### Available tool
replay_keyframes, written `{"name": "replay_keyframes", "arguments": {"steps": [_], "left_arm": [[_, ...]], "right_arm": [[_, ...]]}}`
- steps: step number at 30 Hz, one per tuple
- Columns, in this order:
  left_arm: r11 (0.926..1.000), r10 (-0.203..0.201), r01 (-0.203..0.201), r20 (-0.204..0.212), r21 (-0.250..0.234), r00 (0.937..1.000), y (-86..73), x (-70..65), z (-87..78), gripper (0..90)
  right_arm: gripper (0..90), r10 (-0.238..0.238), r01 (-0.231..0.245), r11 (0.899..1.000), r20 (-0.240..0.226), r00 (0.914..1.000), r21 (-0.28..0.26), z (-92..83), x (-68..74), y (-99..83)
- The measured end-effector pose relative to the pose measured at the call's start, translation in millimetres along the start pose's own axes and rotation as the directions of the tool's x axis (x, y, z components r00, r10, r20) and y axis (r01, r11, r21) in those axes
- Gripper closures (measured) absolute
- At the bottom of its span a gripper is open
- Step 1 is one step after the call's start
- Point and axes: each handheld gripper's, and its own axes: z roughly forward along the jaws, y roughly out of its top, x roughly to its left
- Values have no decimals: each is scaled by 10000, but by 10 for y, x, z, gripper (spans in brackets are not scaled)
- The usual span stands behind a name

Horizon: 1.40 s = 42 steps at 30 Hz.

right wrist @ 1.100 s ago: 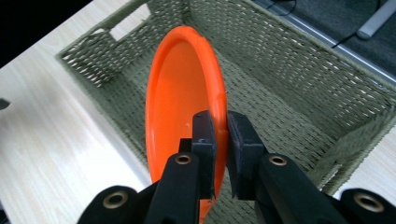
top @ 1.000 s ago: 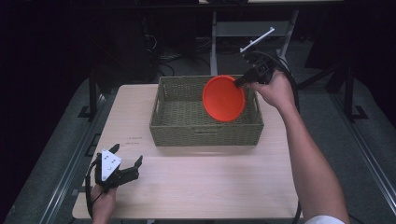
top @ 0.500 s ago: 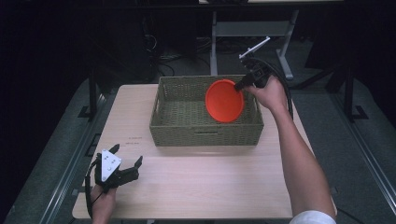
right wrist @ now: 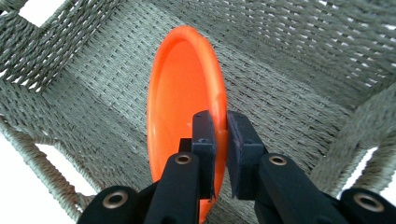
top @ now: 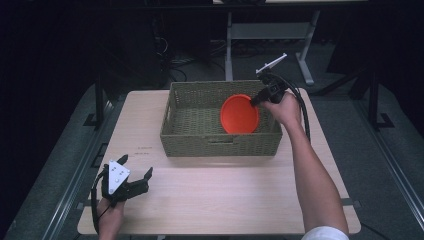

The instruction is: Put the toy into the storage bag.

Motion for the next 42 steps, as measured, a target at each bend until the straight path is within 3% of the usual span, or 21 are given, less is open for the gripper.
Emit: {"name": "replay_keyframes", "arguments": {"steps": [13,22,25,42], "left_arm": [[10000,-6,6,7,-22,10000,2,-2,-6,128],[10000,26,-26,27,-57,10000,8,-22,1,128],[10000,17,-17,34,-28,10000,11,-25,10,128],[10000,-61,61,-1,-35,10000,9,-10,19,128]], "right_arm": [[821,472,-471,9986,-44,9989,234,290,-92,-184],[814,378,-411,9983,776,9963,406,313,-94,-287],[807,-155,19,9959,1512,9884,900,345,-45,-283],[768,-238,-68,9890,2049,9785,1477,463,-65,-281]]}}
